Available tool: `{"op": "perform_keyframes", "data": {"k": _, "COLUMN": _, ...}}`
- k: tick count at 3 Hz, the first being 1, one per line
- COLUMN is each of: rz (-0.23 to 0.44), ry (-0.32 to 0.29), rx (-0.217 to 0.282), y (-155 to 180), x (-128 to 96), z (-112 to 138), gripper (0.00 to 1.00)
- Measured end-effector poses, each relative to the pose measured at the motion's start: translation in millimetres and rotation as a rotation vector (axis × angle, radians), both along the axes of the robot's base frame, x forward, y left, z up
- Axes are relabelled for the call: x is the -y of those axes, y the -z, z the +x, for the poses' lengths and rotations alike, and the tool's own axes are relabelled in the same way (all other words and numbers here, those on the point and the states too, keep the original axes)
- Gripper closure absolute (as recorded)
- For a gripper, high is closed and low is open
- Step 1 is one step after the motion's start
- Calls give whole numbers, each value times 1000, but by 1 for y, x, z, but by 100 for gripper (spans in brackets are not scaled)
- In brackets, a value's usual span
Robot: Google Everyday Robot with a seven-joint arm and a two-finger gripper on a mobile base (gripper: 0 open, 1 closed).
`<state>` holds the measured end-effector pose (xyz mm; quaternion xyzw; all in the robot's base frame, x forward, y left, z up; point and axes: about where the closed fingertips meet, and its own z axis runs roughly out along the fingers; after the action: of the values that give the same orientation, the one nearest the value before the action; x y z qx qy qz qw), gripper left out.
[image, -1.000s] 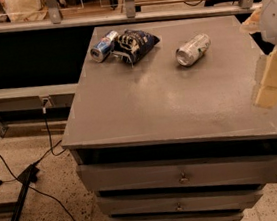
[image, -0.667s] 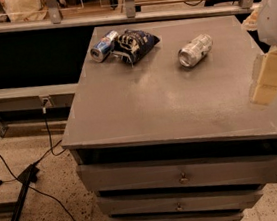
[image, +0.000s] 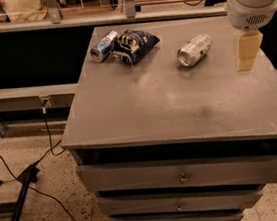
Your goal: Pick 7up can
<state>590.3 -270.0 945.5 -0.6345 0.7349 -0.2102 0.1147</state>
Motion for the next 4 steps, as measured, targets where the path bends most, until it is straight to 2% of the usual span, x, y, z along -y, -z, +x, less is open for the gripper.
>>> {"op": "perform_keyframes", "data": {"k": 1, "rz": 2, "ry": 12, "rx": 2, "y": -2, "x": 3, "z": -8, "gripper": 0}}
{"op": "perform_keyframes", "data": {"k": 2, "rz": -78, "ry": -59, "rx": 24, "y": 8, "x": 8, "z": 5, "gripper": 0}}
{"op": "perform_keyframes", "data": {"k": 3, "rz": -156, "ry": -237, "rx": 56, "y": 12, "x": 15, "z": 45, "gripper": 0}}
{"op": "perform_keyframes", "data": {"k": 4, "rz": -194, "ry": -425, "rx": 30, "y": 19, "x": -1, "z": 84, "gripper": 0}}
